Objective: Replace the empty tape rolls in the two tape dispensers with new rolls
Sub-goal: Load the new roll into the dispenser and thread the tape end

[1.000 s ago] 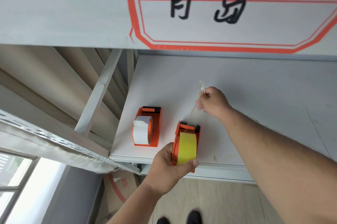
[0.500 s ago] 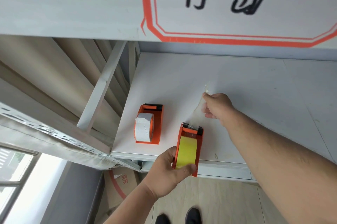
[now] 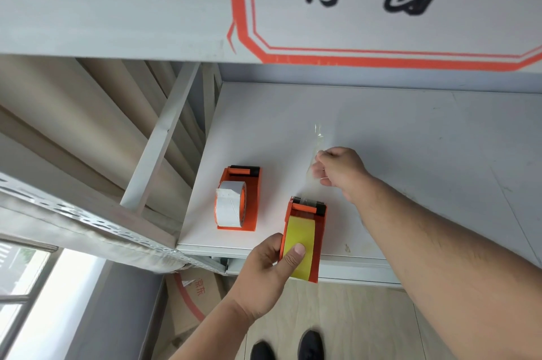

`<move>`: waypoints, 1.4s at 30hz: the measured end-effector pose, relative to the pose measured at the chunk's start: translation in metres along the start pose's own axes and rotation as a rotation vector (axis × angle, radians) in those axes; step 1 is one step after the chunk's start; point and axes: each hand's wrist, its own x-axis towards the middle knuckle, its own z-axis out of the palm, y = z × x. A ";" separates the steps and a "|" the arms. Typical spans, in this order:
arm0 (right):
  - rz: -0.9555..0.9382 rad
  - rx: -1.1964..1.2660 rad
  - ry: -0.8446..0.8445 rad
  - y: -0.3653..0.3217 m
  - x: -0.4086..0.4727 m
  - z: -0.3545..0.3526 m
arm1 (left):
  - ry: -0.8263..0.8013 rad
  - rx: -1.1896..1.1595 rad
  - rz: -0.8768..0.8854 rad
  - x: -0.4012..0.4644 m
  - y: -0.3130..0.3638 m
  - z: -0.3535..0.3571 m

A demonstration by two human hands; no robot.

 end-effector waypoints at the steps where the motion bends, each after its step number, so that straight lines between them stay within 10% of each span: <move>1: 0.014 0.003 0.016 0.001 0.001 0.001 | -0.001 -0.015 -0.009 0.000 0.001 0.001; 23: 0.044 0.022 0.023 -0.018 -0.019 -0.012 | 0.014 -0.185 0.158 -0.027 0.042 0.007; 35: 0.088 0.408 -0.455 -0.022 -0.090 -0.053 | 0.084 -0.285 0.262 -0.042 0.128 0.011; 42: -0.097 0.062 -0.205 -0.007 -0.117 -0.042 | 0.112 -0.263 0.185 -0.033 0.144 0.022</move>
